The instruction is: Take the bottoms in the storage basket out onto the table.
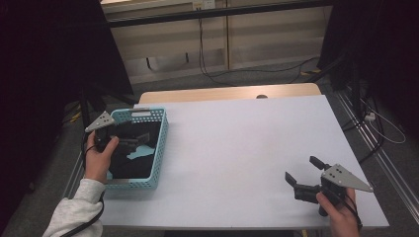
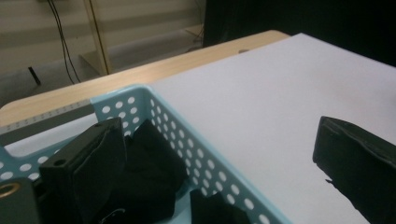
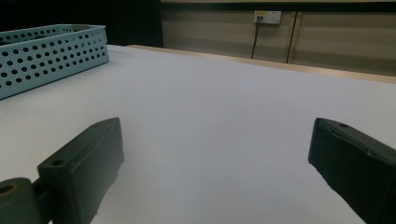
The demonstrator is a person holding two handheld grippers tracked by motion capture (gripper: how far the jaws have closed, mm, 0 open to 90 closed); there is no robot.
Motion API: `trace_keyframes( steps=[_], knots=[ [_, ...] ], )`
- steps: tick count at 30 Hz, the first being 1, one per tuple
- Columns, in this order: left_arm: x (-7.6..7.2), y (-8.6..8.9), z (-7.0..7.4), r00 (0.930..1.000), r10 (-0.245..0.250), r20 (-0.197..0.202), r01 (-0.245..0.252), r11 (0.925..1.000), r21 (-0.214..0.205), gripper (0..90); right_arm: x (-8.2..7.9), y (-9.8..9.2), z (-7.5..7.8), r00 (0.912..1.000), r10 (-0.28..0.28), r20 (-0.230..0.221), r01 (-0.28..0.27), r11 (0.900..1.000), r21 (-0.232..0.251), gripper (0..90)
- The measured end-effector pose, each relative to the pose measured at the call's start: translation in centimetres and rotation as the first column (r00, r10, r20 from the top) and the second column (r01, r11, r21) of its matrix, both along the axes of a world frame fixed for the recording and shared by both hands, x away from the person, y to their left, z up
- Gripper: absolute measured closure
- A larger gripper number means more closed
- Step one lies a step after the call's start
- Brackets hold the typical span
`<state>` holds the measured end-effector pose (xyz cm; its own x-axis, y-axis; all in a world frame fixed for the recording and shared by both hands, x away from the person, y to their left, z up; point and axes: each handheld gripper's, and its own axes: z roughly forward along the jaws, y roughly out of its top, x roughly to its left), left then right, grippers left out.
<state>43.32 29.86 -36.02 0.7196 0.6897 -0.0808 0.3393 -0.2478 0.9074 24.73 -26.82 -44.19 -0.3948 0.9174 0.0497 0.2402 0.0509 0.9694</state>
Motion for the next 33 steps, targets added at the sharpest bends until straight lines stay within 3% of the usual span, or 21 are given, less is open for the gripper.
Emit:
trace_keyframes(
  steps=[19,33],
  knots=[
    [1.8,2.1,-1.5,0.9966,-0.007,-0.082,0.014,0.9958,0.091,3.4,0.0,0.0,0.0,1.0000,0.002,-0.001,-0.002,1.0000,-0.005,2.5],
    [2.9,2.9,-3.2,0.9904,-0.017,-0.137,0.040,0.9849,0.169,4.1,0.0,0.0,0.0,1.0000,0.007,0.000,-0.007,0.9999,-0.009,2.5]
  ],
)
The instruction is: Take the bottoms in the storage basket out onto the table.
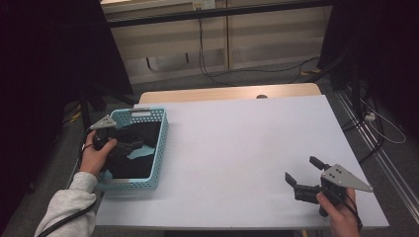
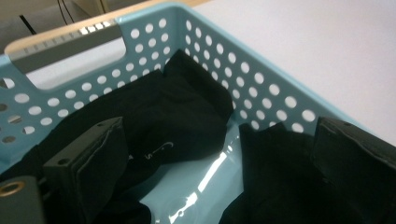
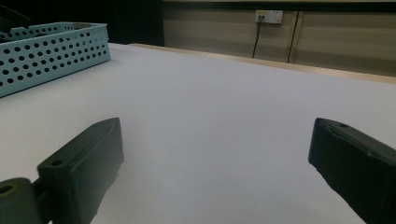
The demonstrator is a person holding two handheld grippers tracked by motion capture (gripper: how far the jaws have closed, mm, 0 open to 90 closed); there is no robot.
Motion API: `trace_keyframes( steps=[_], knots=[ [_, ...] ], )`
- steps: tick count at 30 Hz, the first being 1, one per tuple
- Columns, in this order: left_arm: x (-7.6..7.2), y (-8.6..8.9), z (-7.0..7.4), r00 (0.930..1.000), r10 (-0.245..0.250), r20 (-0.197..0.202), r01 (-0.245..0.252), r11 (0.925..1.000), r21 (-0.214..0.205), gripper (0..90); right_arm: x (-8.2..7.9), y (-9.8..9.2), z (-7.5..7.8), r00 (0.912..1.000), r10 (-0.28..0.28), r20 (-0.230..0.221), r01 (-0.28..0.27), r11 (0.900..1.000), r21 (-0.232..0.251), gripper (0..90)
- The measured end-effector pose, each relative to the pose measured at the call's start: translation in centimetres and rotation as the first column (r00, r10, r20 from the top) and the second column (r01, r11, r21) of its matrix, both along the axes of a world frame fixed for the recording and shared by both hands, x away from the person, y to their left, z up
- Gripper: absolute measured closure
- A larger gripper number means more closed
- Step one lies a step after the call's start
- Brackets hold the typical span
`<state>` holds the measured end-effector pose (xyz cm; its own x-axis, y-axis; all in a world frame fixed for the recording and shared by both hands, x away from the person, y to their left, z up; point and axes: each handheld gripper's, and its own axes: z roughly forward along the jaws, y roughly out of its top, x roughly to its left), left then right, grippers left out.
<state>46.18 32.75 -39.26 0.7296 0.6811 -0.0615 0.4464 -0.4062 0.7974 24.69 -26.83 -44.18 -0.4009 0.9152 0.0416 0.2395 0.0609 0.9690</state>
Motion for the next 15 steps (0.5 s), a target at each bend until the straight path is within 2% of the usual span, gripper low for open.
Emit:
trace_keyframes(
  steps=[5,9,10,12,15],
  knots=[
    [0.3,0.0,-0.5,0.9996,-0.014,-0.025,0.015,0.9992,0.037,4.4,0.0,0.0,0.0,1.0000,0.003,0.000,-0.003,1.0000,-0.004,2.5],
    [0.4,0.0,-0.7,0.9984,-0.048,-0.029,0.049,0.9971,0.059,4.5,0.0,0.0,0.0,1.0000,0.004,0.001,-0.004,1.0000,-0.004,2.4],
    [0.4,-0.1,-0.8,0.9975,-0.054,-0.046,0.057,0.9965,0.062,4.5,0.0,0.0,0.0,1.0000,0.005,0.002,-0.005,1.0000,-0.005,2.5],
    [0.5,-0.2,-0.9,0.9971,-0.060,-0.047,0.065,0.9932,0.097,4.7,0.0,0.0,0.0,1.0000,0.004,0.002,-0.004,1.0000,-0.005,2.4],
    [0.5,-0.2,-1.2,0.9962,-0.063,-0.061,0.069,0.9928,0.098,4.9,-0.1,0.0,0.0,1.0000,0.005,0.002,-0.005,1.0000,-0.007,2.5]
  ],
)
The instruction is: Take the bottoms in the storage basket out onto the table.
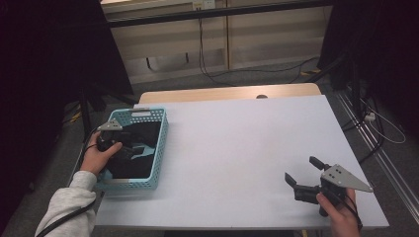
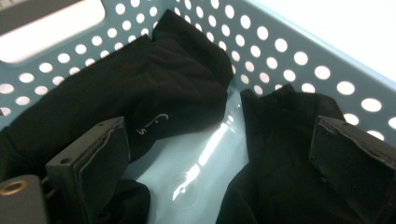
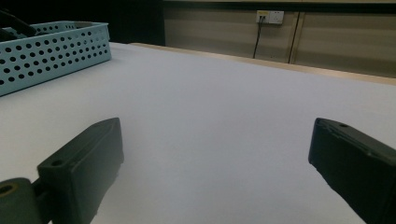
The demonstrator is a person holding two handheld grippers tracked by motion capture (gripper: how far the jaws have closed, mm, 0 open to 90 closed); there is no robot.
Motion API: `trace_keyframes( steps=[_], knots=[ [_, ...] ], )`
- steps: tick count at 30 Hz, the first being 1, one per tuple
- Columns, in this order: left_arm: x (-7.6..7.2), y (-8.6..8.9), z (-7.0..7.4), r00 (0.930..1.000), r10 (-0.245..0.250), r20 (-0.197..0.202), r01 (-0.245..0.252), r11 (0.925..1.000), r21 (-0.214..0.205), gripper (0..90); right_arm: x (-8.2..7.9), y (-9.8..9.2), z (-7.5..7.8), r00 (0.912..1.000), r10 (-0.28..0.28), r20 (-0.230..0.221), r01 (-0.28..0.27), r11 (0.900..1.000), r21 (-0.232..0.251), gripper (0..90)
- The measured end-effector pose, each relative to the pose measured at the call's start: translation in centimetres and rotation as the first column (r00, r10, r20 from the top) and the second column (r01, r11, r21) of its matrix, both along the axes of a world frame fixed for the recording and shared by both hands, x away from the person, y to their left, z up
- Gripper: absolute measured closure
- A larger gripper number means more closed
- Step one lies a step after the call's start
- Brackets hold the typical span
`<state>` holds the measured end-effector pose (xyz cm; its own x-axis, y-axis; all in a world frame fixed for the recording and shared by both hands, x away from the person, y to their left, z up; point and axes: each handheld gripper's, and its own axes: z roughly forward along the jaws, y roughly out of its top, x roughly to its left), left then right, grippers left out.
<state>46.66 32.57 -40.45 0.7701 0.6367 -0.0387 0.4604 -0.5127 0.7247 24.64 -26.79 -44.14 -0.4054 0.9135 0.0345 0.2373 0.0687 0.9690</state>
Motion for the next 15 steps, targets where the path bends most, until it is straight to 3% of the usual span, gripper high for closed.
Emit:
trace_keyframes(
  steps=[9,15],
  knots=[
    [-0.12,-0.23,-0.94,0.9981,-0.051,-0.033,0.054,0.9956,0.077,5.7,-0.04,0.06,0.04,1.0000,0.002,0.006,-0.002,1.0000,-0.004,2.4],
    [-0.30,-0.22,-1.04,0.9969,-0.065,-0.044,0.067,0.9966,0.048,5.8,-0.04,0.10,0.04,1.0000,0.003,0.006,-0.003,1.0000,-0.009,2.4]
  ],
)
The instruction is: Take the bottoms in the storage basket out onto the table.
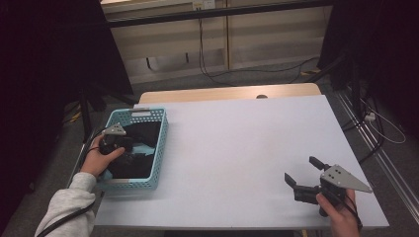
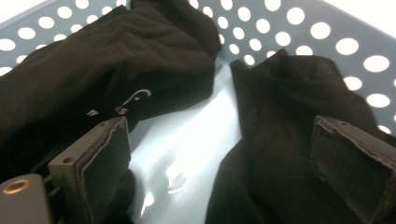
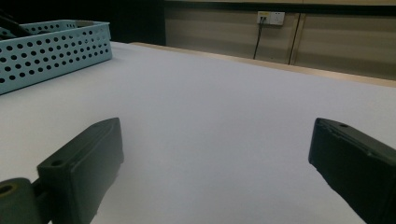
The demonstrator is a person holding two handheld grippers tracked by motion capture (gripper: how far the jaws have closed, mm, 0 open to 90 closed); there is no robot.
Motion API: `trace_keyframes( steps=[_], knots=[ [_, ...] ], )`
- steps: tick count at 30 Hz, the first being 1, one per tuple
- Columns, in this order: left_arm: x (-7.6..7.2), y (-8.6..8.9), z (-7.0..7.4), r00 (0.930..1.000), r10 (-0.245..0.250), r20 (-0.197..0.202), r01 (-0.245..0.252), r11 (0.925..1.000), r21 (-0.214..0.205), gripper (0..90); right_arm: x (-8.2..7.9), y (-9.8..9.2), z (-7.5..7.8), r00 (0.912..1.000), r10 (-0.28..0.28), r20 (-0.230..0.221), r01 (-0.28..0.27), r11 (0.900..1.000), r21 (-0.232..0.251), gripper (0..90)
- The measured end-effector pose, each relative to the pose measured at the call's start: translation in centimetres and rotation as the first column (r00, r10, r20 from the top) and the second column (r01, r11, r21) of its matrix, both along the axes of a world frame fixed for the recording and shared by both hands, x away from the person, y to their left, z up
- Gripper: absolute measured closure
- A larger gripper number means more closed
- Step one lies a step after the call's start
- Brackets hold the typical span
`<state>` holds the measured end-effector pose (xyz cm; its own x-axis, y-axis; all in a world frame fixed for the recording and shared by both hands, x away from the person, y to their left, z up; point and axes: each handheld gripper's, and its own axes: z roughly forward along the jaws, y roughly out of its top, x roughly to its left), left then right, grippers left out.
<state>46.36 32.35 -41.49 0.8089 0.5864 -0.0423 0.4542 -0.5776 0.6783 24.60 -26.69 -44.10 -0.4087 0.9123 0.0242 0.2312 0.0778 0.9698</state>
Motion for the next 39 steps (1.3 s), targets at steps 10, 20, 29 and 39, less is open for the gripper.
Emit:
trace_keyframes(
  steps=[10,20,29,39],
  knots=[
    [-0.6,-1.5,-0.8,0.9946,-0.102,-0.023,0.102,0.9944,0.029,7.0,0.0,0.0,0.0,1.0000,0.007,-0.003,-0.007,1.0000,-0.001,2.4],
    [-0.7,-1.9,-2.9,0.9897,-0.114,-0.087,0.121,0.9895,0.079,10.1,0.0,0.1,0.0,0.9999,0.017,0.001,-0.017,0.9999,0.001,2.4],
    [-0.5,-1.9,-3.3,0.9917,-0.106,-0.073,0.113,0.9877,0.108,8.7,0.0,0.0,0.0,0.9998,0.020,0.003,-0.020,0.9998,0.009,2.4],
    [-0.1,-1.5,-2.4,0.9942,-0.045,-0.097,0.055,0.9935,0.100,60.6,0.0,0.1,0.0,0.9998,0.020,0.002,-0.020,0.9998,0.006,2.5]
  ],
)
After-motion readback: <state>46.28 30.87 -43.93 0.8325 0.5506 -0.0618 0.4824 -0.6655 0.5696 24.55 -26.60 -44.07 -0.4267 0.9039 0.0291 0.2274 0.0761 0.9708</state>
